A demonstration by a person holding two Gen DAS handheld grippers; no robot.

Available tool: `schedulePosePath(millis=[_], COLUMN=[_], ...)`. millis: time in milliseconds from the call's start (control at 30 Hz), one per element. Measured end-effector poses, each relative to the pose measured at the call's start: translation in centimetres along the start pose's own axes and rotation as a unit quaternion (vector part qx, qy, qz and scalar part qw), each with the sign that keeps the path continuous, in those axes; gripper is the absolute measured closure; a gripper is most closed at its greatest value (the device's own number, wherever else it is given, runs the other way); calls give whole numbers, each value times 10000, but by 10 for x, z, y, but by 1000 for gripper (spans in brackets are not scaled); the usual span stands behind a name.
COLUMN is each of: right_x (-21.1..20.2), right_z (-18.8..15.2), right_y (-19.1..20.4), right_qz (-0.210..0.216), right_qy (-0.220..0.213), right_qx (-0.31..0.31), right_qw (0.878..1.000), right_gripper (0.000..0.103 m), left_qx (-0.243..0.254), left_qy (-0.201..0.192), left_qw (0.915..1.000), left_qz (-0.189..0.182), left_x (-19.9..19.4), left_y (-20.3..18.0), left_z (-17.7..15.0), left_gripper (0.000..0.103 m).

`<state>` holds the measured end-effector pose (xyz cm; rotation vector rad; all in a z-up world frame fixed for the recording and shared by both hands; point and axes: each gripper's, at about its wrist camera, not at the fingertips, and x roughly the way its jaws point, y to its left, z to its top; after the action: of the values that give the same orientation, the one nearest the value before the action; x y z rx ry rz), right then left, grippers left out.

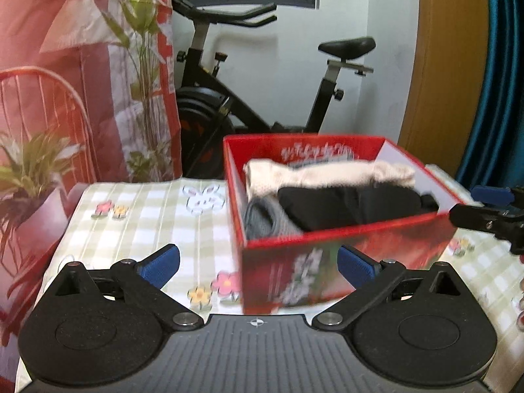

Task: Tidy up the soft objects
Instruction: 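Move both grippers to the silver foil pouch and close the left gripper on its edge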

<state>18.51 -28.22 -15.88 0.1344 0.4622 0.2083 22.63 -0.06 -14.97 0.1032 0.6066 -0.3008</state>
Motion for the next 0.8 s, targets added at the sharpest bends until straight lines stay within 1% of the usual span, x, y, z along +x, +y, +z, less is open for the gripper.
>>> schedulePosePath(millis=[100,200,367,500,800], right_x=[2,8,24,37,62], right_z=[-16,-32,-57,-74,-91], right_y=[-3,-2,0,3,10], right_qz=[48,-18,-101,-126,-65], right_qy=[184,408,749,973,1265], right_qx=[105,158,175,175,16], right_qw=[9998,9990,9970,9950,9919], right_gripper=[0,0,0,1,1], left_qx=[7,-95,-268,-288,-422], left_qy=[246,495,724,919,1261], left_qw=[9997,9987,9968,9952,9909], left_qz=[-77,-124,-191,-196,-219], left_x=[6,15,29,41,60], left_y=[1,3,3,1,2], left_z=[-15,-27,-41,-50,-66], left_gripper=[0,0,1,1,3])
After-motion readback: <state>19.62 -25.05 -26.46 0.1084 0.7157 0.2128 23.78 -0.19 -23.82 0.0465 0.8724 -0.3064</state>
